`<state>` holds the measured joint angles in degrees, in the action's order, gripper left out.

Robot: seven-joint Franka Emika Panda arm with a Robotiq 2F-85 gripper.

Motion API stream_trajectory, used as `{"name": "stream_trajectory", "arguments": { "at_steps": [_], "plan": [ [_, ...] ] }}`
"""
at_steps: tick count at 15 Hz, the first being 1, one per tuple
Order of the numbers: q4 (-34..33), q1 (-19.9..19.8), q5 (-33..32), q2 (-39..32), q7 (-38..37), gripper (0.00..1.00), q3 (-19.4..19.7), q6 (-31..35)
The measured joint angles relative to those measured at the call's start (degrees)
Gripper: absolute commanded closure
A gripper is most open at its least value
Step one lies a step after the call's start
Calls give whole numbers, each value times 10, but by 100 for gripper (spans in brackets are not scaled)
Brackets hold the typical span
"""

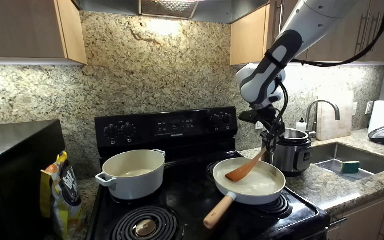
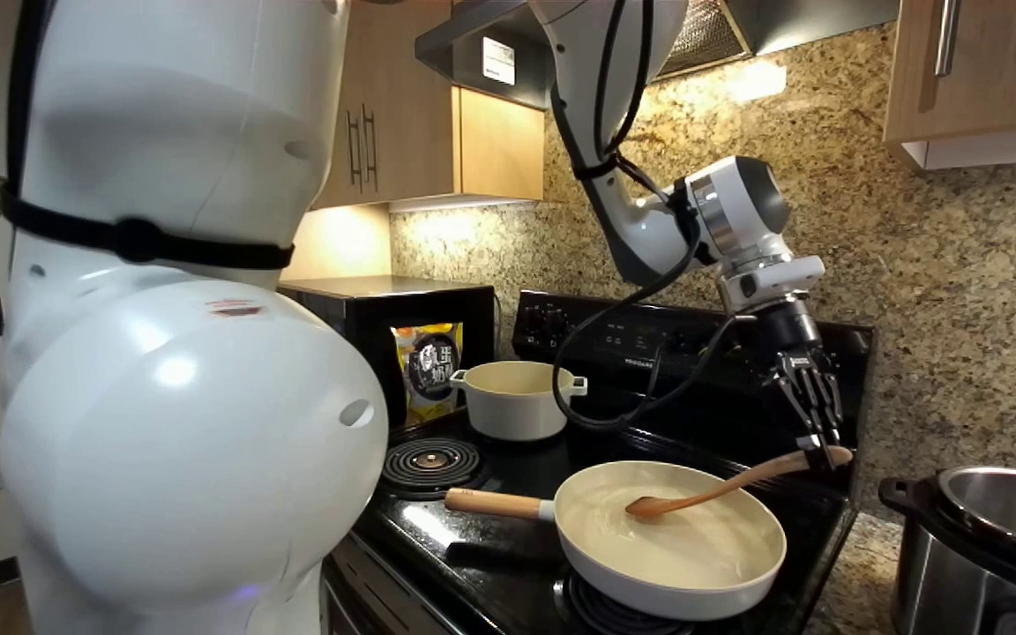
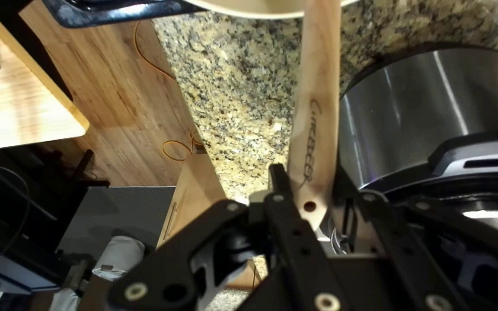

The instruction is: Pick up the cooking stick and stir in the pan

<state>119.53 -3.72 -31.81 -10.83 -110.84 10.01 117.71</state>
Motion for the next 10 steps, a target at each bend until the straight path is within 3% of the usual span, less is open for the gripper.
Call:
{"name": "stream_trajectory", "arguments": {
  "at_steps": [7,10],
  "plan": [
    [7,17,17,1,3,90,-23,-12],
    [42,11,21,1,16,90,-18,5]
  ]
}}
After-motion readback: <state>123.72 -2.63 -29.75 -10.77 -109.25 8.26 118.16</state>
